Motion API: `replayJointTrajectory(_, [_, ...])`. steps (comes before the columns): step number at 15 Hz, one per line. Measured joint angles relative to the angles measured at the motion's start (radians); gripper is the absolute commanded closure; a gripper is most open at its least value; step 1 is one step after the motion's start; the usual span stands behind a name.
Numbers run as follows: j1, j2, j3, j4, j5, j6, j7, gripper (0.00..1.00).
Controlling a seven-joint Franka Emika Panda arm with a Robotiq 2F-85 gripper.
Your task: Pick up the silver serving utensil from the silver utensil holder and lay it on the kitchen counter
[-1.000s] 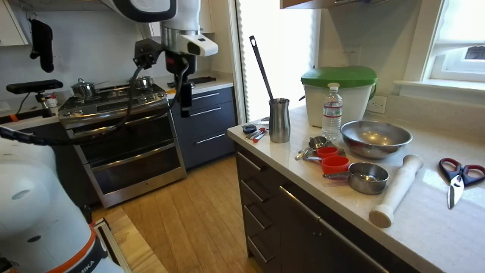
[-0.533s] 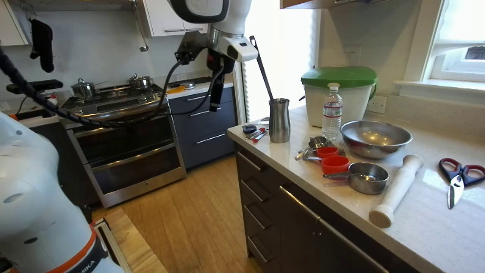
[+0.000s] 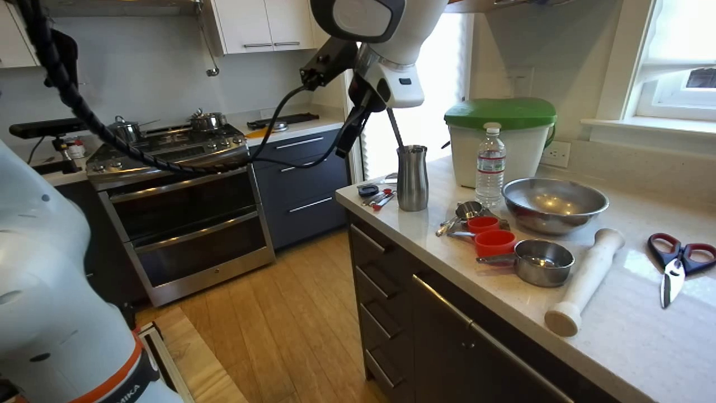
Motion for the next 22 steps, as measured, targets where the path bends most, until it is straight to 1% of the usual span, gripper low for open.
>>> replayJointTrajectory(2, [-0.018,0.017,-0.026,0.016,0.069,-0.03,0.0,0.0])
replayJointTrajectory(3, [-0.022,0.022,-0.034,0.021,0.083,-0.035,0.0,0.0])
replayJointTrajectory(11, [-0.025,0.024,-0.034,0.022,0.093,-0.033,0.0,0.0])
replayJointTrajectory(13, [-0.032,0.032,-0.038,0.03,0.113,-0.03,0.0,0.0])
replayJointTrajectory(17, [-0.052,0.088,-0.051,0.072,0.175,-0.03,0.006,0.0])
replayJointTrajectory(22, [-0.055,0.201,-0.049,0.151,0.241,-0.031,0.045,0.0])
